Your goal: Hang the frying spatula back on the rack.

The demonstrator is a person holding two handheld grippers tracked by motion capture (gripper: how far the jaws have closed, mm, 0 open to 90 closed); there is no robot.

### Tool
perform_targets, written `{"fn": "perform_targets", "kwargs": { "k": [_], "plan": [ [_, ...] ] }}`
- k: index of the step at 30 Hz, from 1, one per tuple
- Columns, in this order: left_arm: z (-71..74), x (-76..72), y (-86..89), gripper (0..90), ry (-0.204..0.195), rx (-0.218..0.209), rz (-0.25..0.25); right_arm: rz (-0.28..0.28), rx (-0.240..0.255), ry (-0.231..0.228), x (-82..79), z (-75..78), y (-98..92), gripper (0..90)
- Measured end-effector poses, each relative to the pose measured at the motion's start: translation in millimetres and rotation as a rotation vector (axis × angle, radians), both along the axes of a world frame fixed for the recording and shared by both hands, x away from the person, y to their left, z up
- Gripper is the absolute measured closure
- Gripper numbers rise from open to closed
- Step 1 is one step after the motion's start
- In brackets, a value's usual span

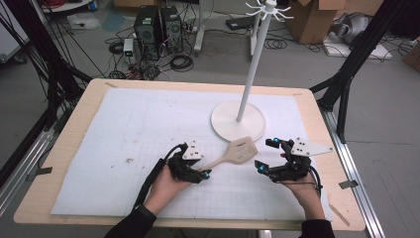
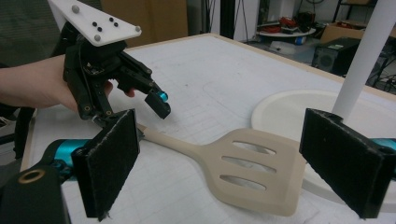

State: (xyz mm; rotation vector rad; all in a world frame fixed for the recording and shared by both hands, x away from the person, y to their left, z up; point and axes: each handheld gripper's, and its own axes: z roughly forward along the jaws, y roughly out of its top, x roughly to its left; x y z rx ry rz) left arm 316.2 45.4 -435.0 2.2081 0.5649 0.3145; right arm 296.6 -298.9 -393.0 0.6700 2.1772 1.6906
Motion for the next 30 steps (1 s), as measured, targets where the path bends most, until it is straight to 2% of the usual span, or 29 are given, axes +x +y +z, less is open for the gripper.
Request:
{"fn": "perform_targets", "kwargs": {
  "k": [5,9,12,13,17,21,26,30],
  "plan": [
    [-4.1,3.2,-2.2,54.5,0.033,0.026,0.006,-0.004,-0.007,0.011,0.8,-1.6,-0.1,11.0],
    [-3.1,4.6,-6.9,56.5,0.04,0.049,0.0,-0.004,-0.004,0.011,1.5,-1.9,-0.5,11.0],
    [-1.7,6.1,-10.5,61.7,0.058,0.066,-0.005,-0.003,-0.001,0.019,1.3,-1.9,-0.6,11.1],
    [0.3,6.8,-12.2,62.5,0.07,0.088,-0.008,-0.002,0.0,0.021,1.4,-2.0,-0.6,11.1],
    [3.7,7.5,-16.9,67.9,0.091,0.125,-0.011,0.004,0.0,0.024,2.3,-2.6,-0.5,11.1],
    [5.1,8.8,-18.8,75.2,0.109,0.136,-0.012,0.01,0.003,0.029,2.1,-2.7,-0.1,11.1],
    [5.1,9.1,-18.3,76.4,0.111,0.132,-0.013,0.012,0.005,0.031,1.7,-2.3,-0.7,11.1],
    [3.7,10.5,-14.8,77.0,0.107,0.098,-0.03,0.011,0.016,0.029,1.3,-1.6,-2.4,11.1]
  ]
}}
